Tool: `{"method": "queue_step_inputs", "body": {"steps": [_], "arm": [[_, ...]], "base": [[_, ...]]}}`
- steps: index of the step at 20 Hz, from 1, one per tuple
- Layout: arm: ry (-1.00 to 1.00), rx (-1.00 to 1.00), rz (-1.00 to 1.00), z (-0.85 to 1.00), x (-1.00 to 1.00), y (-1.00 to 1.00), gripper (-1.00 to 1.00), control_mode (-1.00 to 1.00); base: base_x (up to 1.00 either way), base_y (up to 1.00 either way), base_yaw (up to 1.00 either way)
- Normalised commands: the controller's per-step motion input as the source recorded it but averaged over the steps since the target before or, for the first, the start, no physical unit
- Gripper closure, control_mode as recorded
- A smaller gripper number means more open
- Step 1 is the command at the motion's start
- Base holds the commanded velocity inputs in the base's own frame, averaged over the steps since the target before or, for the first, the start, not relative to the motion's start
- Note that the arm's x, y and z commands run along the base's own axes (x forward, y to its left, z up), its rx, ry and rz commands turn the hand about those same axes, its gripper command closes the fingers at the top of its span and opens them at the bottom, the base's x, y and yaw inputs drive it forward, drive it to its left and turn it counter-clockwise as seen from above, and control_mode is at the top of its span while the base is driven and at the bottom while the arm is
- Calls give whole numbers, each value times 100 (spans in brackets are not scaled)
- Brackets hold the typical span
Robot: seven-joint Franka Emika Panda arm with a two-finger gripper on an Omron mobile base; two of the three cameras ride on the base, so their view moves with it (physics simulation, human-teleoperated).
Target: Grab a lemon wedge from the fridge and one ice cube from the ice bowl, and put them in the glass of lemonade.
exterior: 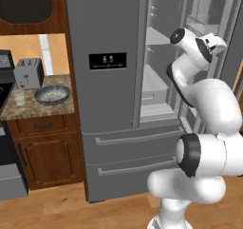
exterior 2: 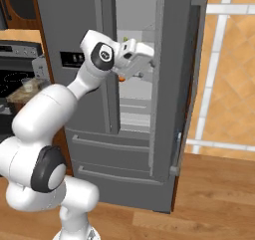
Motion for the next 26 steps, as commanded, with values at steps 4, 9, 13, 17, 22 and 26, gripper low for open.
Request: {"method": "queue_step_inputs", "body": {"steps": [4, 9, 13, 17, 22, 26], "arm": [[0, 0, -7, -2, 0, -97, -100, -100], [0, 0, -6, -3, 0, -78, -100, -100], [-5, 0, -2, -1, -2, -38, -100, -100], [-18, 1, -1, 1, -48, 0, -100, -100], [-25, 9, 0, 2, -35, 43, -100, -100], [-23, 29, 0, -1, -14, 76, -100, -100]], "base": [[0, 0, 0], [0, 0, 0], [0, 0, 0], [0, 0, 0], [0, 0, 0], [0, 0, 0]]}}
